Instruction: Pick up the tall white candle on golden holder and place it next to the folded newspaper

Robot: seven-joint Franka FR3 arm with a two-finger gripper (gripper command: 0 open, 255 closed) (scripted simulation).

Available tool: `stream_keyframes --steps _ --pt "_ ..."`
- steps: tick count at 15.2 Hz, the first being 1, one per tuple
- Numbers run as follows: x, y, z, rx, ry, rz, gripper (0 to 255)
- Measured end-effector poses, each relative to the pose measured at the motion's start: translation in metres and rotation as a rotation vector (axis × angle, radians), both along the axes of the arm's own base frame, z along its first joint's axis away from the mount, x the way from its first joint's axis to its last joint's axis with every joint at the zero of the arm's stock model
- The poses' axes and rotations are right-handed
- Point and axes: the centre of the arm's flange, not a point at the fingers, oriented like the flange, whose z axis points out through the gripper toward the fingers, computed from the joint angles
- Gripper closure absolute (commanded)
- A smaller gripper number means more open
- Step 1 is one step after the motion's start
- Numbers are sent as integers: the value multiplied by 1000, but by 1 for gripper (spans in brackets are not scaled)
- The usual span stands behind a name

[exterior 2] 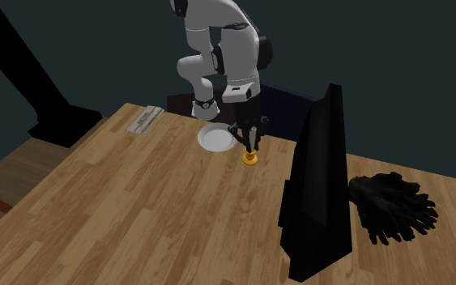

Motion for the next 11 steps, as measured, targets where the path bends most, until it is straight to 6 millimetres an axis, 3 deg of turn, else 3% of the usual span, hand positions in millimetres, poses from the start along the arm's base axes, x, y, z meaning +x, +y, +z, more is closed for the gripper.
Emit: stream_keyframes --steps 11 --pt "-98 -92 3 -1 0 -1 255"
